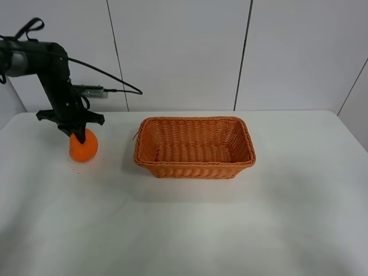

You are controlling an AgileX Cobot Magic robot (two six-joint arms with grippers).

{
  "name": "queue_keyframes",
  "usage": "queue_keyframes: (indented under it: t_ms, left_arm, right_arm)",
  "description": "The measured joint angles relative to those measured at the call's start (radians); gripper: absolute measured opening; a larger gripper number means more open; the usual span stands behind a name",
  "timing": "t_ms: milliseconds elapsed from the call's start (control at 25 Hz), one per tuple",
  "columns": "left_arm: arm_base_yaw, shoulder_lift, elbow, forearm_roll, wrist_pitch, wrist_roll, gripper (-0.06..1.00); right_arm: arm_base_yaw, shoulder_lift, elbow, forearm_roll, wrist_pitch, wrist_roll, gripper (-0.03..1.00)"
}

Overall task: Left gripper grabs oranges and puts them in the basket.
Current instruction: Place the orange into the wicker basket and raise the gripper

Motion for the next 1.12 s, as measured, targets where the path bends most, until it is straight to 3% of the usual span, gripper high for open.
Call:
queue_keyframes:
  t_ms: [280, 480, 840, 1120]
  left_arm:
    - [0.000, -0.110, -0.143, -0.004, 0.076, -0.015, 0.18]
    - [-0.025, -0.111, -0.207, -0.073, 0.092, -0.018, 0.18]
    - [-0.263, -0.098, -0.262, -0.102, 0.083, -0.018, 0.18]
    - [-0.442, 0.034, -0.298, -0.109, -0.011, -0.019, 0.18]
  right_arm:
    - [0.000, 0.000, 0.000, 0.000, 0.000, 0.000, 0.69]
    - [0.000, 0.000, 0.000, 0.000, 0.000, 0.000, 0.69]
    - [0.000, 0.000, 0.000, 0.000, 0.000, 0.000, 0.69]
    - [0.000, 0.000, 0.000, 0.000, 0.000, 0.000, 0.69]
